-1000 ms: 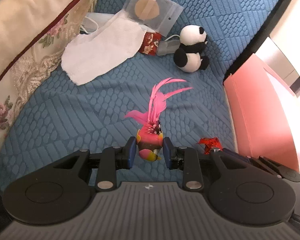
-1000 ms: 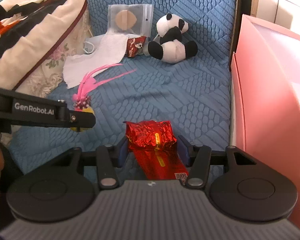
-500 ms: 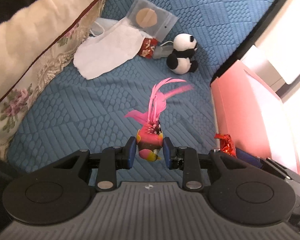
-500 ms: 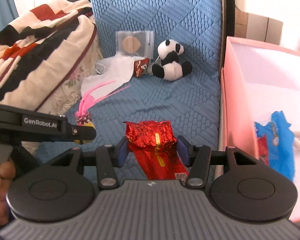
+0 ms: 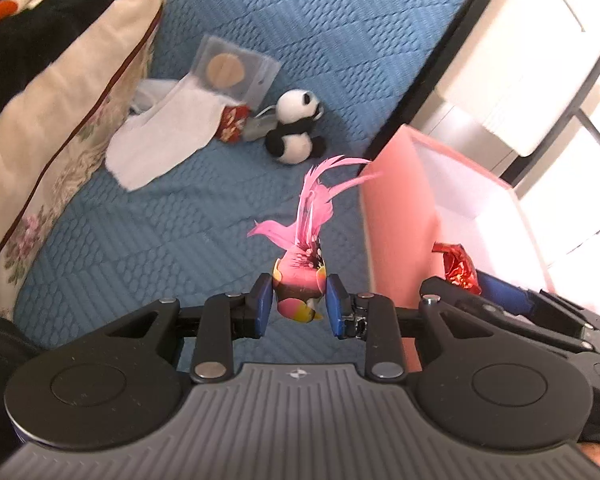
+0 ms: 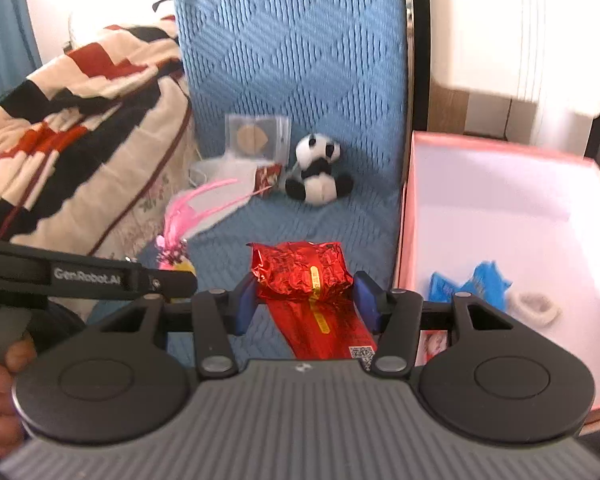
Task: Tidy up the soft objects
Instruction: 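Carry the pink bird with the left tool into the box while the right carries the red packet, then open both grippers to drop the bird and red packet in the box, then withdraw both open tools from the box back over the cushion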
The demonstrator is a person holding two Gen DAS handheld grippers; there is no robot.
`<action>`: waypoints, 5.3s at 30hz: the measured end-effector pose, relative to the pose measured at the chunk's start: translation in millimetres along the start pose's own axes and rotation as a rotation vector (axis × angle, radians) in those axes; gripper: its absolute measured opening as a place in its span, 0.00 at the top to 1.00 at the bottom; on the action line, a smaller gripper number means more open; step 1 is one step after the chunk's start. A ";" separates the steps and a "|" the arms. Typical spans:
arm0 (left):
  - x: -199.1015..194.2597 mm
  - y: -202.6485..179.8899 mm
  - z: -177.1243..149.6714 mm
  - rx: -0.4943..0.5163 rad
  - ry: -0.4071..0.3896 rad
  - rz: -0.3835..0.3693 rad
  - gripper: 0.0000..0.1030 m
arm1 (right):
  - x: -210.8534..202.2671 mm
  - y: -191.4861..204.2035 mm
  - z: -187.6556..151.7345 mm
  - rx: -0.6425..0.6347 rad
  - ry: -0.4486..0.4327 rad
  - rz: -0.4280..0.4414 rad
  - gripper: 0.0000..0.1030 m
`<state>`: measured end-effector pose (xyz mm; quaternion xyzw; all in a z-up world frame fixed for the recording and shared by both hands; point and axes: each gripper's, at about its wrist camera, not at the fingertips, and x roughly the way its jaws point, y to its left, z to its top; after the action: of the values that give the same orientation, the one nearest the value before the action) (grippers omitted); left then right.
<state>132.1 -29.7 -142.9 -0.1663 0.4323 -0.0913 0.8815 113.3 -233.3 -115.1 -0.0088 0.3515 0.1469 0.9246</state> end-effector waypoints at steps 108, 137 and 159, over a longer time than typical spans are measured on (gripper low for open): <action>-31.5 -145.5 24.6 0.216 -0.227 -0.024 0.23 | -75.5 -104.8 24.3 0.104 -0.163 -0.109 0.21; -60.3 -48.3 7.3 0.169 -0.276 0.066 0.23 | -32.3 -23.2 5.6 0.058 -0.094 -0.008 0.21; -31.7 -10.6 -14.0 0.164 -0.282 0.087 0.23 | 3.7 -11.4 -22.8 0.038 -0.066 0.026 0.21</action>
<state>101.5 -32.9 -123.8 -0.0862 0.3024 -0.0639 0.9471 104.4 -246.0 -135.7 0.0182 0.3237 0.1524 0.9336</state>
